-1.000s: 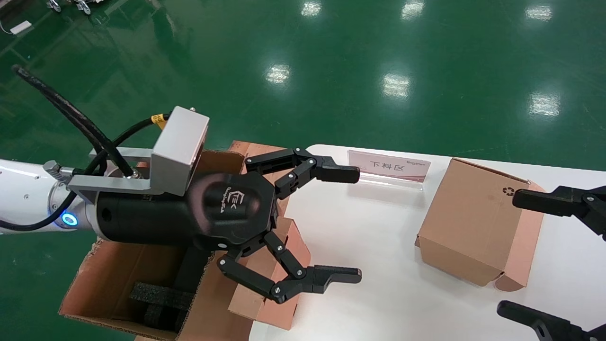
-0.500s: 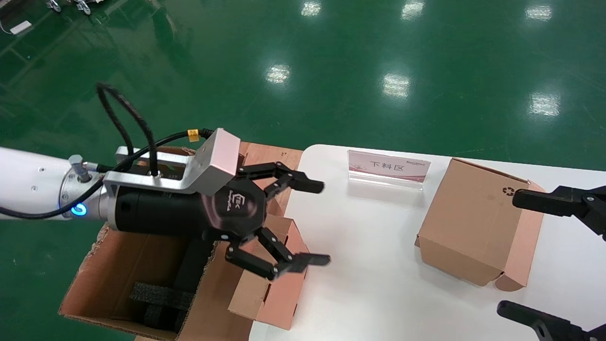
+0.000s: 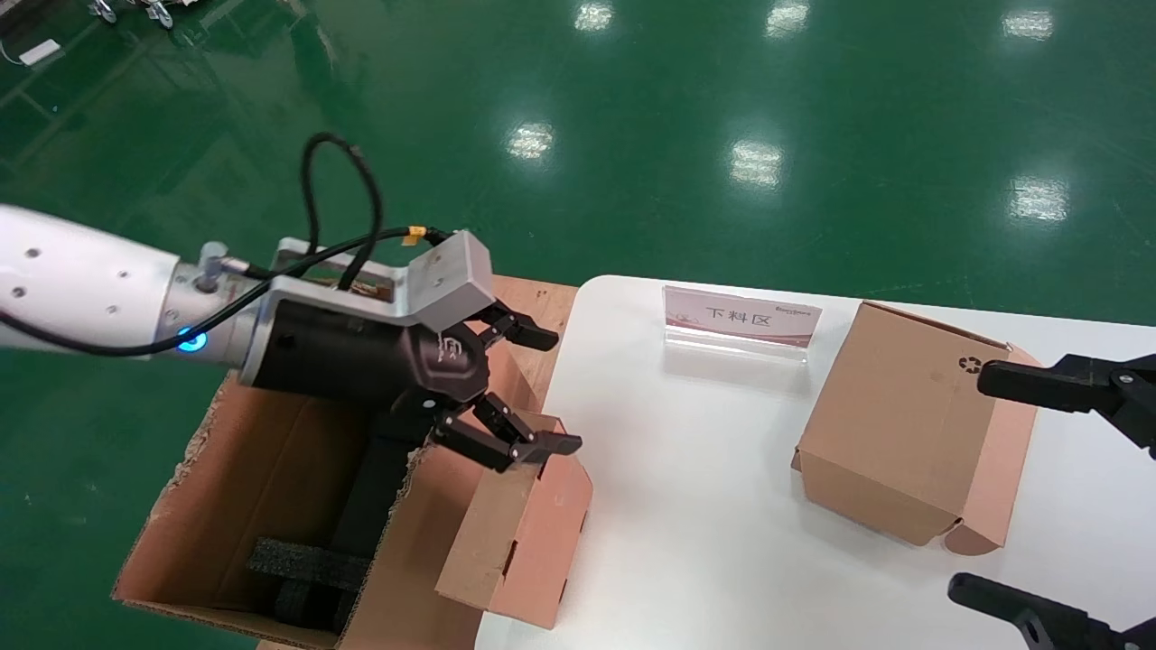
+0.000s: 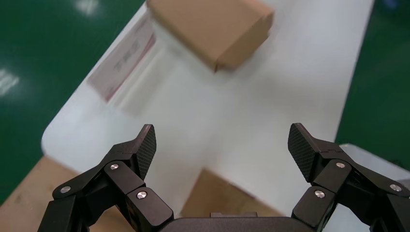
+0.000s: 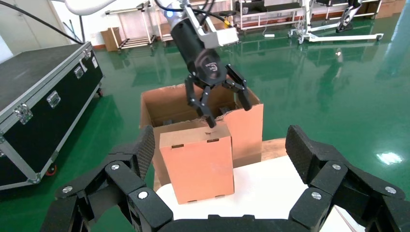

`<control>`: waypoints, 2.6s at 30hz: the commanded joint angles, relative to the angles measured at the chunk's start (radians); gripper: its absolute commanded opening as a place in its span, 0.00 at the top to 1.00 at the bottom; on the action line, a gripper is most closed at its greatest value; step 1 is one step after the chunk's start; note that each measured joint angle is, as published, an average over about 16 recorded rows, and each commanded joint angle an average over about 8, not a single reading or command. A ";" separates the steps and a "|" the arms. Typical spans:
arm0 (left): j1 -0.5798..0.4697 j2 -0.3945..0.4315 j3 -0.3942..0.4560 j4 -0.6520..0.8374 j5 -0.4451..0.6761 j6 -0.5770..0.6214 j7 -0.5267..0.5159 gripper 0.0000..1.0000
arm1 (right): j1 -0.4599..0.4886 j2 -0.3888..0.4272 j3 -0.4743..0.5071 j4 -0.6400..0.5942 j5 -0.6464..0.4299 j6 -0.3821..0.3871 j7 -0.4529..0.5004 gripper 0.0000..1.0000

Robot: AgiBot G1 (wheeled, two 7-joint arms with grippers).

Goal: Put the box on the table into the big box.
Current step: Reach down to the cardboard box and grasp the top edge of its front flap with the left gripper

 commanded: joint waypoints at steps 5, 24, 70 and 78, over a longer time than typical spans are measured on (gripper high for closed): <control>-0.089 0.032 0.056 -0.009 0.107 0.015 -0.113 0.00 | 0.000 0.000 0.000 0.000 0.000 0.000 0.000 0.00; -0.407 0.135 0.353 -0.037 0.219 0.084 -0.428 0.00 | 0.000 0.000 0.000 0.000 0.000 0.000 0.000 0.00; -0.822 0.437 1.042 -0.081 0.233 0.194 -1.050 0.00 | 0.000 0.000 0.000 0.000 0.000 0.000 0.000 0.00; -0.810 0.473 1.057 -0.085 0.241 0.187 -1.114 0.00 | 0.000 0.000 0.000 0.000 0.000 0.000 0.000 0.00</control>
